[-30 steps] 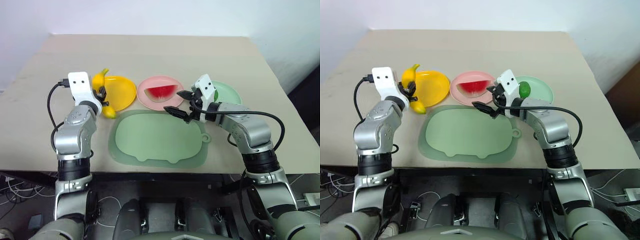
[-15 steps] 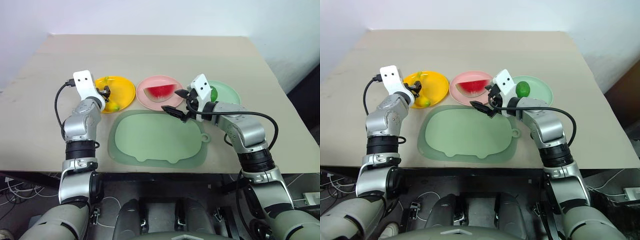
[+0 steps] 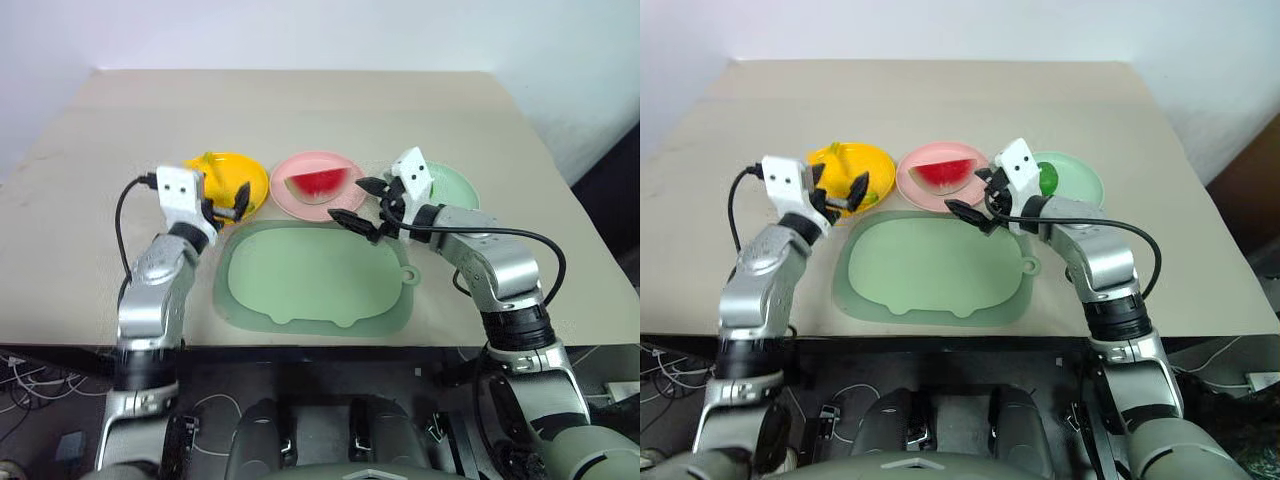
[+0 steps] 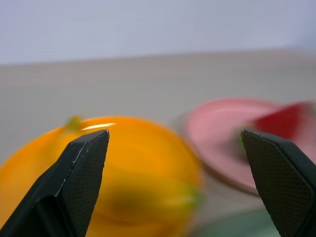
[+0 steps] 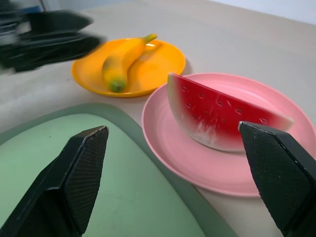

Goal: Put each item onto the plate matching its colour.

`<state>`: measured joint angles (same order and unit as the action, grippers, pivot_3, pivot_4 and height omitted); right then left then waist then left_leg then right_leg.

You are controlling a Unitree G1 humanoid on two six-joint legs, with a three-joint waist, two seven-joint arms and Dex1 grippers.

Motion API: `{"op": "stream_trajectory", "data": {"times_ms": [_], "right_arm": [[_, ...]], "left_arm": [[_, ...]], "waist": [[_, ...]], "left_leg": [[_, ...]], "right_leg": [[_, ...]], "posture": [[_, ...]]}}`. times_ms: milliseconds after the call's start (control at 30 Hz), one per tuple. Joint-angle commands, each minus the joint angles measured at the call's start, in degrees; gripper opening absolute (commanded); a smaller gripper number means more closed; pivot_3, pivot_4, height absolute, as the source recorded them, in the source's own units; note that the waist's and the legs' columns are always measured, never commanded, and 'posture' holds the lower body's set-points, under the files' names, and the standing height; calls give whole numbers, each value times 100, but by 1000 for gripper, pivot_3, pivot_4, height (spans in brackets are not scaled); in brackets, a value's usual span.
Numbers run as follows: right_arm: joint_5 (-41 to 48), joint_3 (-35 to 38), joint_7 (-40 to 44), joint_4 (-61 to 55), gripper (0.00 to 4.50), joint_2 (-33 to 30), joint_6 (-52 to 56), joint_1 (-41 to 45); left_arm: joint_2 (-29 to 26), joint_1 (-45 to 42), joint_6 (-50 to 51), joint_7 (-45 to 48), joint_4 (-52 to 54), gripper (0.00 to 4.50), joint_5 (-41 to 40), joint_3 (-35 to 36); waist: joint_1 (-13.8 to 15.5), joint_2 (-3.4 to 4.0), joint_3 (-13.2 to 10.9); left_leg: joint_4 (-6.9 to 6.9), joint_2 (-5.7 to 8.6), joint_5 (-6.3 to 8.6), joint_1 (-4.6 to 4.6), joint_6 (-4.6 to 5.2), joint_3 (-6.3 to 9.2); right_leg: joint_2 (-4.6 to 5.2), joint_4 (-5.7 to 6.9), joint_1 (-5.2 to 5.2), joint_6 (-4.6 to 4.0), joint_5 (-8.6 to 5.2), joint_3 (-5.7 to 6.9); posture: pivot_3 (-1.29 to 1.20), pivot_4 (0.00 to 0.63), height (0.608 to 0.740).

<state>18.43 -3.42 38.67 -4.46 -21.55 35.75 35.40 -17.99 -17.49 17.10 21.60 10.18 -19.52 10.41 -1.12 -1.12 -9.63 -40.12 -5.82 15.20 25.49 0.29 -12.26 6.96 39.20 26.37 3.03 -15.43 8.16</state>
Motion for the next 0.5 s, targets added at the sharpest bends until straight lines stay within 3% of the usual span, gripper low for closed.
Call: {"op": "stream_trajectory", "data": {"times_ms": [33, 233, 500], "right_arm": [[202, 197, -18, -478, 4500, 6, -120, -139], [359, 222, -43, -757, 4500, -31, 4, -486], [770, 439, 143, -1236, 4500, -295, 91, -989]], "left_arm": [[-183, 483, -197, 827, 794, 4479, -730, 183], [-914, 1827, 392, 1983, 1730, 4479, -1855, 343], [-1576, 2730, 652, 2324, 2113, 4479, -2530, 1139]], "waist": [[23, 0, 0], [0, 2, 1], [27, 3, 1]], "left_leg": [[-2, 0, 0, 0, 0, 3], [1, 0, 1, -2, 0, 6], [1, 1, 4, -4, 2, 13]], "right_leg": [[0, 2, -2, 0, 0, 1], [2, 1, 0, -2, 0, 0], [7, -3, -4, -3, -1, 2]], "posture": [[0, 150, 695], [0, 150, 695], [0, 150, 695]]}}
